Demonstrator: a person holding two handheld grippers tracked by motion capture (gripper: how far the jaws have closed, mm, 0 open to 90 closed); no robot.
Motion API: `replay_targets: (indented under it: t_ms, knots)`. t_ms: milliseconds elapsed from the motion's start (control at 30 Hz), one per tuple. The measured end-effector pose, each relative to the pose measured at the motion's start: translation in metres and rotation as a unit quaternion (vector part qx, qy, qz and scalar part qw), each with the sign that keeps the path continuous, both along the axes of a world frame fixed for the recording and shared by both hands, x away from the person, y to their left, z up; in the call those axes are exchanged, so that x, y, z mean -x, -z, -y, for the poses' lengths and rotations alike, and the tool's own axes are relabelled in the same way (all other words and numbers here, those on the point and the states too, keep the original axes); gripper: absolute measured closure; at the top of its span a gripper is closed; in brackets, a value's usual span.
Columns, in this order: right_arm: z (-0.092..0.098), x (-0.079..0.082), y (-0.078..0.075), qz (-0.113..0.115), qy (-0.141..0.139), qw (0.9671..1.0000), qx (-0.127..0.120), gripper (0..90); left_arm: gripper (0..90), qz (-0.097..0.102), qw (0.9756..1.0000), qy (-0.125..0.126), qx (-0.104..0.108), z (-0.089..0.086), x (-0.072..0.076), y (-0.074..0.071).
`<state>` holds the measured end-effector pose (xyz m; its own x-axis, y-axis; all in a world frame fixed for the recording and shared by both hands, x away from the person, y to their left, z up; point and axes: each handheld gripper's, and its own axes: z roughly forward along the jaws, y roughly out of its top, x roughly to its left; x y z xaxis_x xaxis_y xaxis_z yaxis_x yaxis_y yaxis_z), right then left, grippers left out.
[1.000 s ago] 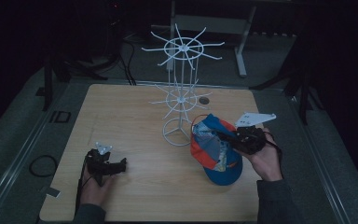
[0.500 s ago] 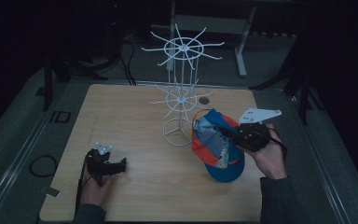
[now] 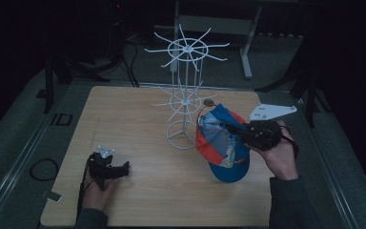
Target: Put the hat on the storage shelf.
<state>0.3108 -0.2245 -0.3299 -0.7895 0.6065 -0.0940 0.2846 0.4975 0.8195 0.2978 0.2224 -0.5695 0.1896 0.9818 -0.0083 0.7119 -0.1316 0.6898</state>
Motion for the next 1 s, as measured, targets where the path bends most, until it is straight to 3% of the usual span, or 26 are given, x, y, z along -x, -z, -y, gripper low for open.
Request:
replay_targets:
  t_ms: [367, 767, 1000]
  knots:
    - [-0.002, 0.0, -0.013, 0.011, -0.005, 0.9999, -0.011, 88.1, 3.7, 0.001, 1.0, 0.0, 0.001, 0.0, 0.0, 0.0]
    - [0.004, -0.006, -0.024, 0.029, 0.013, 0.9988, -0.038, 88.3, 3.7, 0.001, 1.0, -0.001, 0.001, 0.0, 0.0, 0.0]
    - [0.006, -0.007, -0.028, 0.041, 0.02, 0.9981, -0.041, 88.4, 3.7, 0.001, 1.0, -0.001, 0.001, 0.0, 0.0, 0.0]
